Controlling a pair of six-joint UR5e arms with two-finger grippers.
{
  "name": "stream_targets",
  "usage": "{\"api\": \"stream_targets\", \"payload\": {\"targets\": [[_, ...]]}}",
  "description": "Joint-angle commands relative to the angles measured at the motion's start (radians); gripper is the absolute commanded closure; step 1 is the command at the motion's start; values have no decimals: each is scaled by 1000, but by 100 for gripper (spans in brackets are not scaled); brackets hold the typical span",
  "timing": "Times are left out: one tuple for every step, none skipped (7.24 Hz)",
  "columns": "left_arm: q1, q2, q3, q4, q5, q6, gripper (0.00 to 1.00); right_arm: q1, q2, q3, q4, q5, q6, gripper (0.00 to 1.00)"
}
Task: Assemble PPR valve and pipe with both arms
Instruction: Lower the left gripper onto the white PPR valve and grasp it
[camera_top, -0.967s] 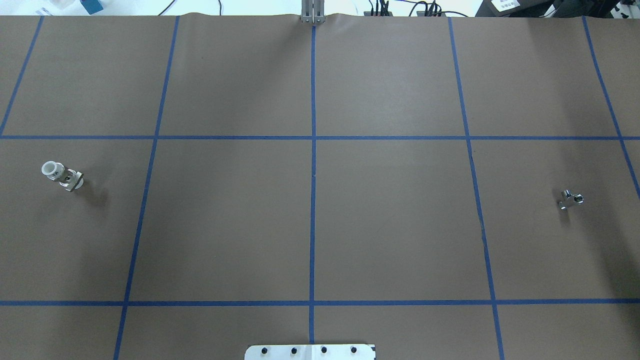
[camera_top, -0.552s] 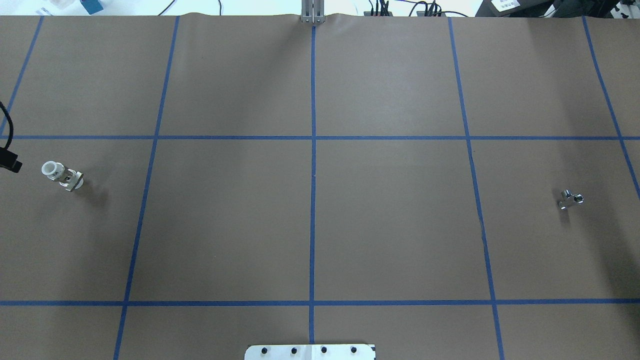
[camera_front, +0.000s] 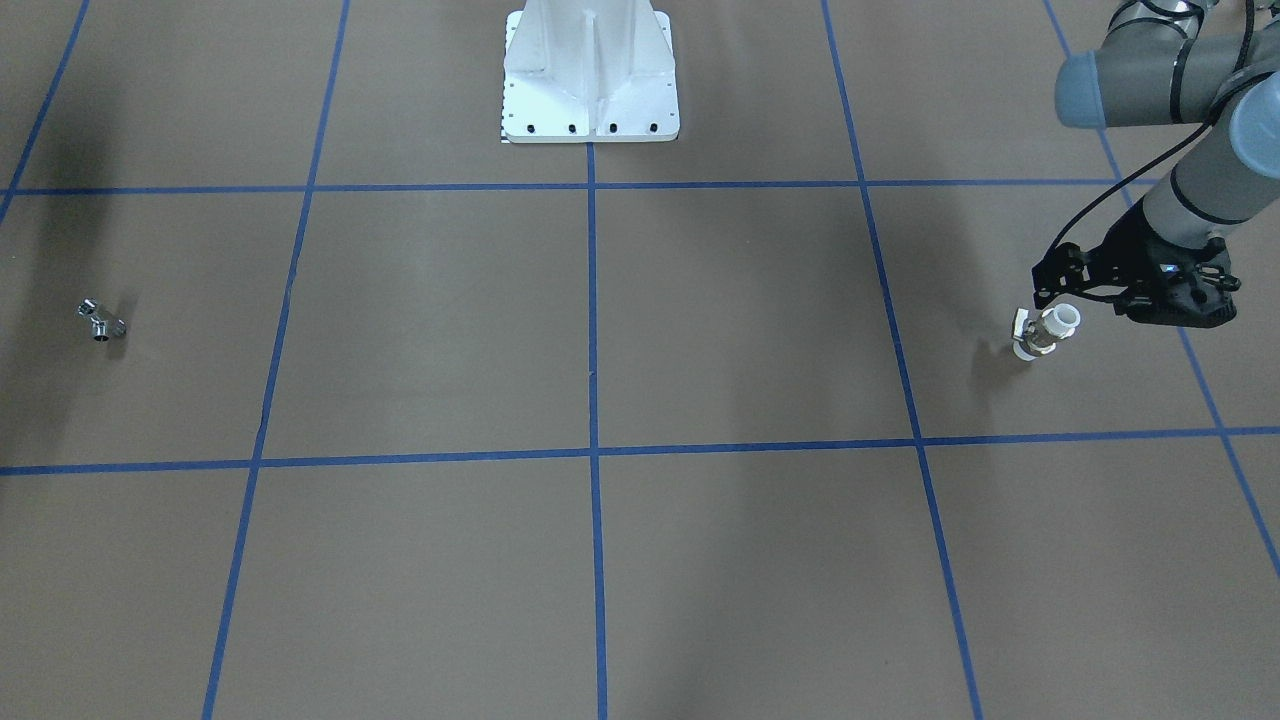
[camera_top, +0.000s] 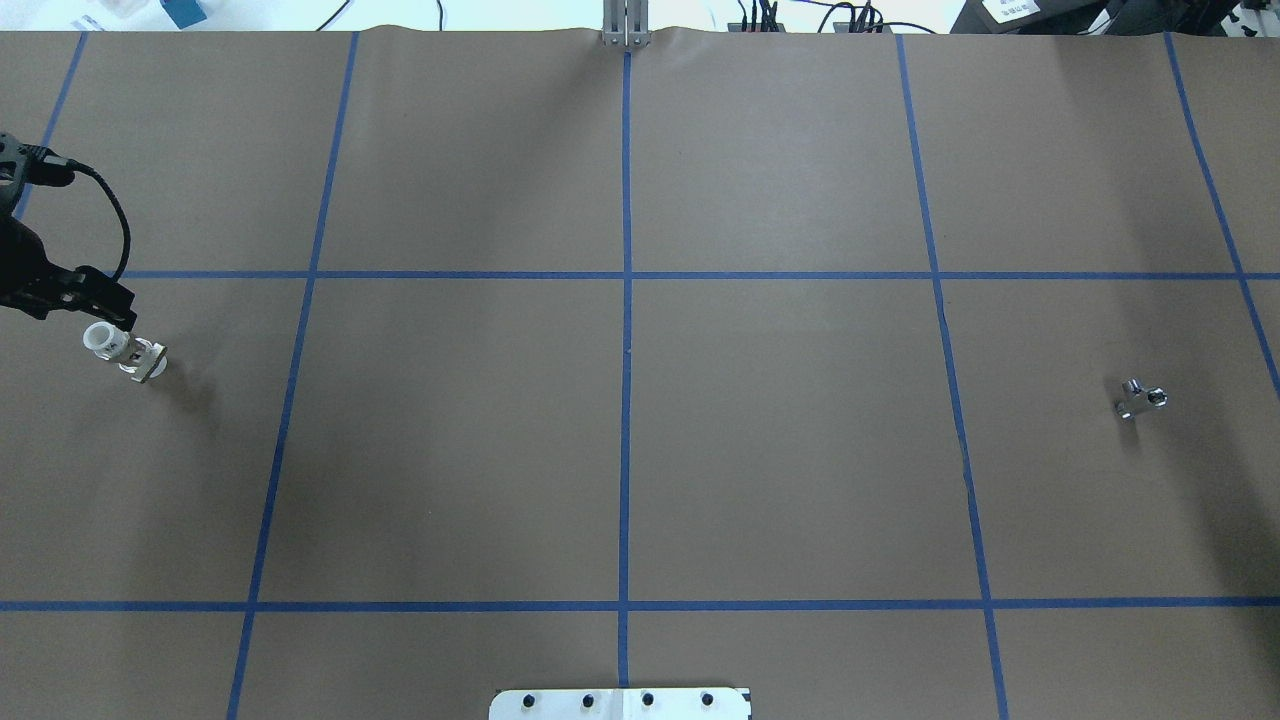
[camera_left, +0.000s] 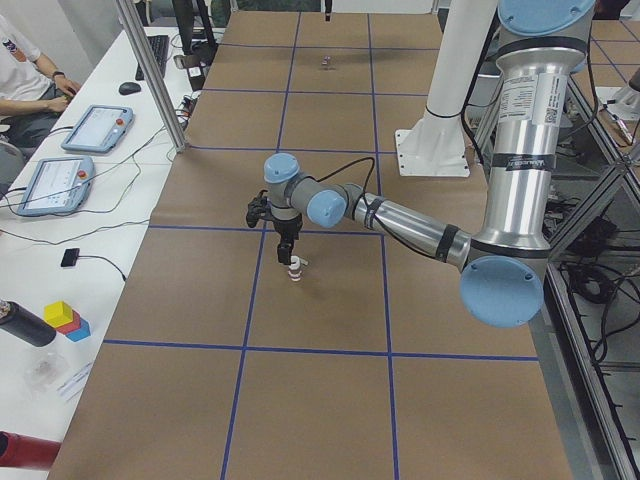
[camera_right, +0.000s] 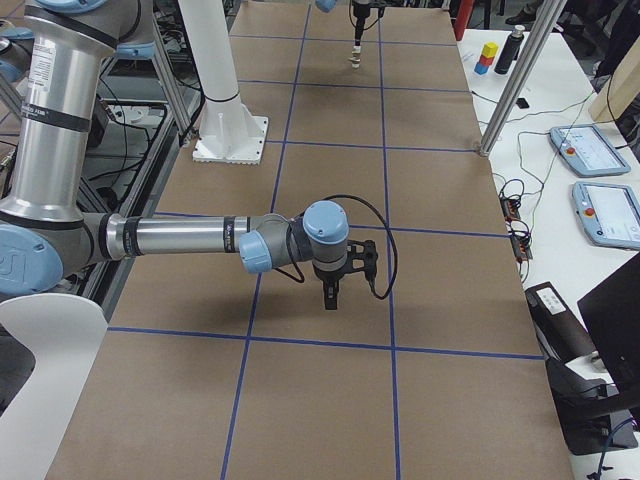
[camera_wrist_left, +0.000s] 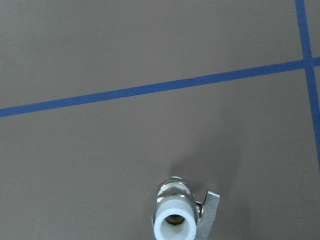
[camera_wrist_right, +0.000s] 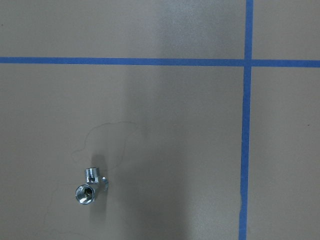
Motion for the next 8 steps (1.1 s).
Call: {"api": "stream_targets", "payload": {"targets": [[2, 3, 27, -2, -12, -5, 1, -1, 9, -2, -2, 1, 1, 0], [2, 5, 45, -27, -12, -5, 1, -3, 9, -2, -2, 1, 1, 0], [2, 3, 94, -82, -12, -8, 1, -9, 9, -2, -2, 1, 1, 0], [2, -6, 128, -129, -24, -24, 1, -10, 9, -2, -2, 1, 1, 0], [4, -7, 127, -133, -83, -37, 1, -10, 11, -2, -2, 3, 1, 0], [2, -7, 124, -133, -116, -41, 2, -10, 9, -2, -2, 3, 1, 0], [7, -6, 128, -131, -113, -34, 6, -12, 9, -2, -2, 3, 1, 0], [9, -4, 129, -130, -109, -34, 15, -12, 9, -3, -3, 3, 1, 0]]}}
